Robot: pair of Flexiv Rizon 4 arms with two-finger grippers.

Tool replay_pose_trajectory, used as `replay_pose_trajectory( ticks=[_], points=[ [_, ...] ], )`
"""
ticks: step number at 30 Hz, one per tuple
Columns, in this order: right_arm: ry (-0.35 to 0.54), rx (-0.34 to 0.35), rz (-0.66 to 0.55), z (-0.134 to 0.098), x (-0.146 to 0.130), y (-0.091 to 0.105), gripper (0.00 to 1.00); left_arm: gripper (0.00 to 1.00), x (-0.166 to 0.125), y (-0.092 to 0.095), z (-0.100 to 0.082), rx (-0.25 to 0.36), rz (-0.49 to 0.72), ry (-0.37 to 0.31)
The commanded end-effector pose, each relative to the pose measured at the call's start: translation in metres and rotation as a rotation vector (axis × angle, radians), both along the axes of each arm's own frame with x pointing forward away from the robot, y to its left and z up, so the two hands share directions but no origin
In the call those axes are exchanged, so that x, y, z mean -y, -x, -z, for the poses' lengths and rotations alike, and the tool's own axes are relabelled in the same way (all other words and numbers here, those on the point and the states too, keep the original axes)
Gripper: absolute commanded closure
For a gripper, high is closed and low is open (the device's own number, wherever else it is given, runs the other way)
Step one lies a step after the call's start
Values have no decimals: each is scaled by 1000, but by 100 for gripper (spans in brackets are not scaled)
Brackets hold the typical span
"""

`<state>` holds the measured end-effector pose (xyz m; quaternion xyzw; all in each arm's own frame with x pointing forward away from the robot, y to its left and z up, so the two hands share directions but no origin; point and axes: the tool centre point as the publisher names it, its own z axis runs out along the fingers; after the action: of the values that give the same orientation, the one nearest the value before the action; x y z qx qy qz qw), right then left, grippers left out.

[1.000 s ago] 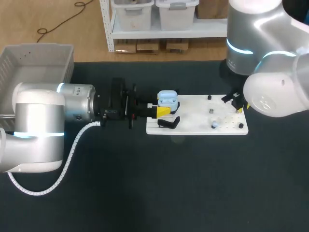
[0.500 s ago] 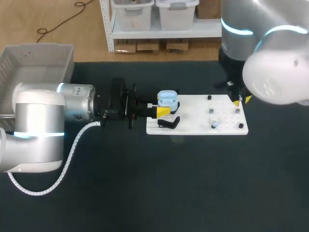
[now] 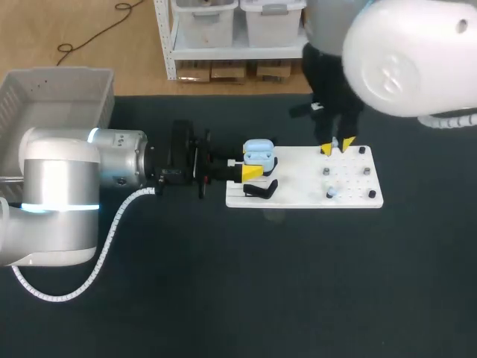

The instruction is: Pick up each earbud case from the left stands, insert the matching earbuds, close the lid, and place the case in the box.

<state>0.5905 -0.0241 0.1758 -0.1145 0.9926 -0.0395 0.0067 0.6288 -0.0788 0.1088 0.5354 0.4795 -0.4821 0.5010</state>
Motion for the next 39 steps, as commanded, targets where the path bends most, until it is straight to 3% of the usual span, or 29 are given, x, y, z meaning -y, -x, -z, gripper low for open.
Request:
replay_pose_trajectory(
  ticks=[1, 12, 18, 24, 30, 39],
  points=[
    [16, -1, 3, 0, -5, -2, 100, 100, 0, 1, 1, 2, -3, 2],
    [16, -1, 3, 0, -5, -2, 100, 100, 0, 1, 1, 2, -3, 2],
    [-82, -116, 266, -11, -20, -10, 100, 100, 0, 1, 1, 2, -3, 2],
    [-91, -129, 379, -11, -40, -19, 100, 100, 0, 1, 1, 2, -3, 2],
    [-92, -155, 381, -2, -60, -22, 100, 100, 0, 1, 1, 2, -3, 2],
    [-92, -155, 381, -2, -60, -22, 100, 100, 0, 1, 1, 2, -3, 2]
  ],
)
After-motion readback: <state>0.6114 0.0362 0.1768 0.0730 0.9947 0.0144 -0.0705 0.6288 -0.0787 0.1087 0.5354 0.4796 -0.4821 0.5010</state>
